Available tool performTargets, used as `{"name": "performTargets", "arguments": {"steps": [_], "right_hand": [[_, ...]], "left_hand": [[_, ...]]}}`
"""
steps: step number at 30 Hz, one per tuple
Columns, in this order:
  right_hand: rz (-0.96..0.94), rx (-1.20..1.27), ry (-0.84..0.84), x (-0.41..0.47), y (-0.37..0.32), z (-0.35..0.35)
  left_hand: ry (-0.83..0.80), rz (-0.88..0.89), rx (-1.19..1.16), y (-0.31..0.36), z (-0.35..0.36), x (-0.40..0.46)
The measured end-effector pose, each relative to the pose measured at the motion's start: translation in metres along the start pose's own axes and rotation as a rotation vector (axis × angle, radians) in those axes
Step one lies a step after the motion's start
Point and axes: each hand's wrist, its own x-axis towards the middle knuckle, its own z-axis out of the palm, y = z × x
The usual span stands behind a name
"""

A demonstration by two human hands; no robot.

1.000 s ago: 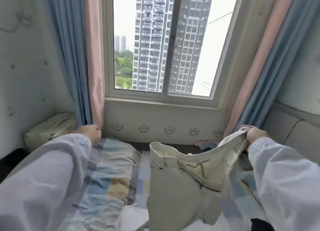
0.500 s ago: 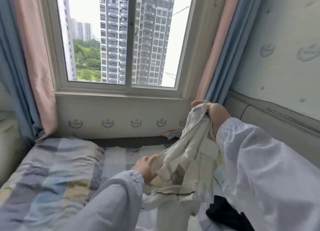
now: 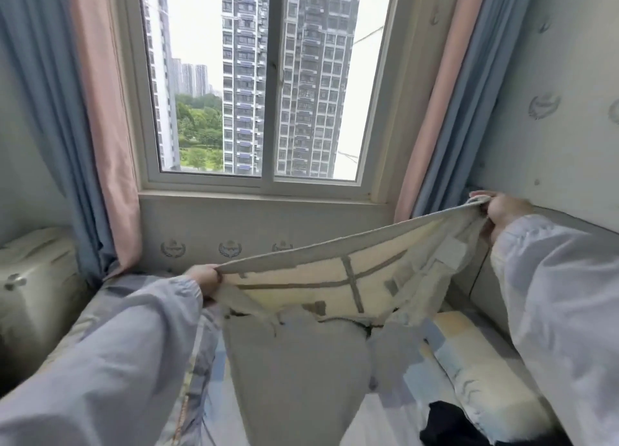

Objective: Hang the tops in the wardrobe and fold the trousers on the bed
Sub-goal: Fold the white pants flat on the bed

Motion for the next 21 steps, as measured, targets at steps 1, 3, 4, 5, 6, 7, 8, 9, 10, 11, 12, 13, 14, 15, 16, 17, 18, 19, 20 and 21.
{"name": "performTargets", "arguments": {"steps": [1, 3, 4, 5, 6, 7, 8, 9, 10, 11, 12, 13, 14, 15, 16, 17, 18, 19, 20, 21], "right_hand": [[0.004, -0.019, 0.018, 0.006, 0.003, -0.006], [0.013, 0.019, 0.084, -0.002, -0.021, -0.006], [-0.002, 0.069, 0.118, -0.013, -0.04, -0.005], [-0.046, 0.121, 0.15, -0.025, -0.06, -0.004], [-0.12, 0.133, 0.184, -0.042, -0.08, -0.003], [-0.219, 0.131, 0.221, -0.057, -0.09, -0.002], [-0.324, 0.081, 0.243, -0.072, -0.095, 0.0], [-0.386, -0.017, 0.254, -0.079, -0.092, 0.001], [-0.385, -0.166, 0.241, -0.084, -0.082, 0.004], [-0.329, -0.295, 0.208, -0.083, -0.067, 0.006], [-0.229, -0.422, 0.163, -0.085, -0.054, 0.01], [-0.131, -0.508, 0.141, -0.084, -0.04, 0.012], [-0.077, -0.558, 0.14, -0.087, -0.031, 0.015], [-0.062, -0.535, 0.161, -0.087, -0.021, 0.017], [-0.047, -0.484, 0.157, -0.091, -0.016, 0.02], [-0.045, -0.44, 0.162, -0.096, -0.013, 0.023], [-0.055, -0.422, 0.146, -0.1, -0.013, 0.024], [-0.077, -0.398, 0.128, -0.104, -0.015, 0.023], [-0.109, -0.376, 0.114, -0.104, -0.019, 0.021], [-0.14, -0.319, 0.1, -0.103, -0.024, 0.02]], "left_hand": [[0.033, -0.021, -0.208, 0.017, -0.024, -0.002], [0.04, -0.037, -0.619, 0.053, -0.069, -0.017], [0.034, 0.007, -0.781, 0.072, -0.089, -0.029], [0.036, 0.075, -0.92, 0.087, -0.107, -0.04], [0.049, 0.148, -1.034, 0.101, -0.124, -0.054], [0.104, 0.228, -1.081, 0.108, -0.137, -0.062], [0.169, 0.279, -1.074, 0.112, -0.144, -0.067], [0.219, 0.28, -1.015, 0.11, -0.147, -0.069], [0.24, 0.223, -0.958, 0.1, -0.145, -0.067], [0.239, 0.143, -0.932, 0.088, -0.141, -0.065], [0.239, 0.074, -0.88, 0.075, -0.135, -0.062], [0.242, 0.025, -0.826, 0.062, -0.132, -0.058], [0.243, -0.01, -0.79, 0.051, -0.129, -0.057], [0.24, -0.024, -0.787, 0.042, -0.128, -0.056], [0.247, -0.025, -0.805, 0.036, -0.131, -0.058], [0.266, -0.017, -0.809, 0.031, -0.133, -0.059], [0.279, -0.012, -0.797, 0.028, -0.137, -0.062], [0.285, 0.0, -0.775, 0.025, -0.141, -0.062], [0.286, 0.021, -0.751, 0.022, -0.146, -0.063], [0.284, 0.053, -0.73, 0.02, -0.151, -0.063]]}}
